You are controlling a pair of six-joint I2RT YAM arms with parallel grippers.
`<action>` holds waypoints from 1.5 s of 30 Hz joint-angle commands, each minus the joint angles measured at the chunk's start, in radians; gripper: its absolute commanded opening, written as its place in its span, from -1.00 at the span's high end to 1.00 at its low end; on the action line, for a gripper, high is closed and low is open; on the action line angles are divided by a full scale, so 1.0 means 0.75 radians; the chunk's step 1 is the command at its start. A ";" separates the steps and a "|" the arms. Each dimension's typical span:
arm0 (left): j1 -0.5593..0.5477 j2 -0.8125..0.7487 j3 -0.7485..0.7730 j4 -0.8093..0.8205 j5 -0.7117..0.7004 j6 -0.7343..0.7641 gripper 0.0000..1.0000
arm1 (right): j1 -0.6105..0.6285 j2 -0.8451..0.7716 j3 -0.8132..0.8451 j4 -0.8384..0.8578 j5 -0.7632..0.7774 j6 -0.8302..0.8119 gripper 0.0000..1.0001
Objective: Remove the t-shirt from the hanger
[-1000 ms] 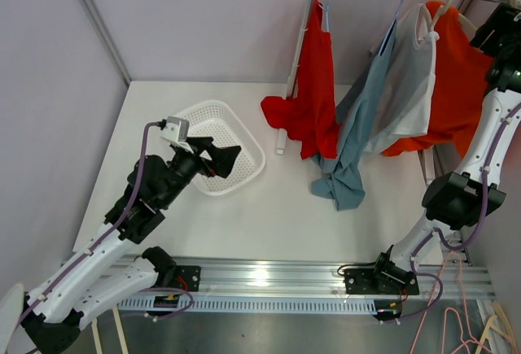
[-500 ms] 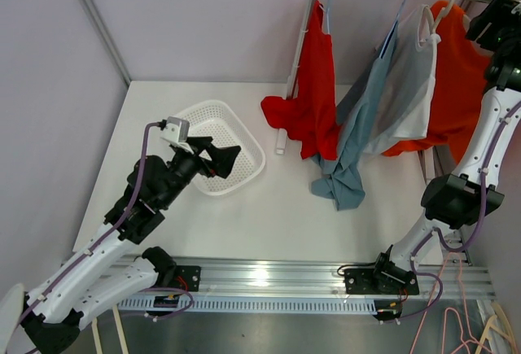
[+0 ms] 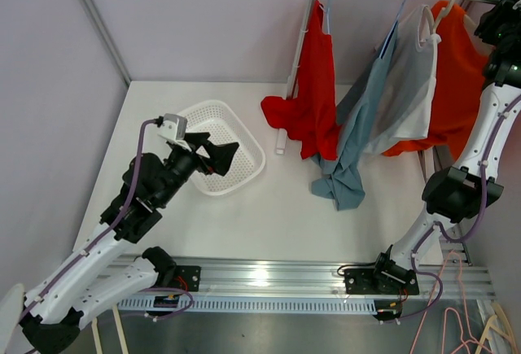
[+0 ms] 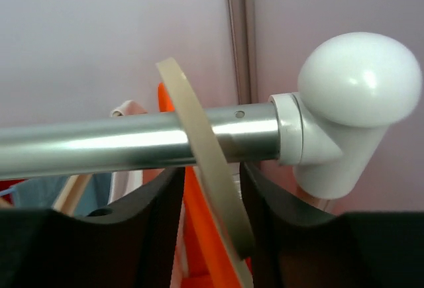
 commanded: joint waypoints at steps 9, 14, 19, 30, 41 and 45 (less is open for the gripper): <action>-0.013 -0.043 0.028 -0.001 -0.019 0.037 -0.99 | -0.006 0.029 0.033 0.111 -0.005 0.050 0.95; -0.013 -0.062 0.018 -0.003 -0.018 0.041 -0.99 | -0.004 -0.032 0.037 0.109 -0.009 0.056 1.00; -0.013 -0.082 0.008 -0.012 -0.010 0.041 -0.99 | -0.006 -0.104 0.039 0.088 -0.026 0.062 1.00; -0.013 -0.166 -0.001 -0.036 -0.039 0.035 -0.99 | -0.006 -0.312 0.025 -0.059 -0.091 0.083 1.00; -0.015 -0.127 0.040 -0.118 0.043 -0.024 -0.99 | 0.084 -0.692 -0.527 -0.265 0.343 0.119 1.00; -0.023 -0.095 0.104 -0.122 0.282 0.016 -0.99 | 0.253 -0.850 -0.654 -0.298 0.587 0.113 1.00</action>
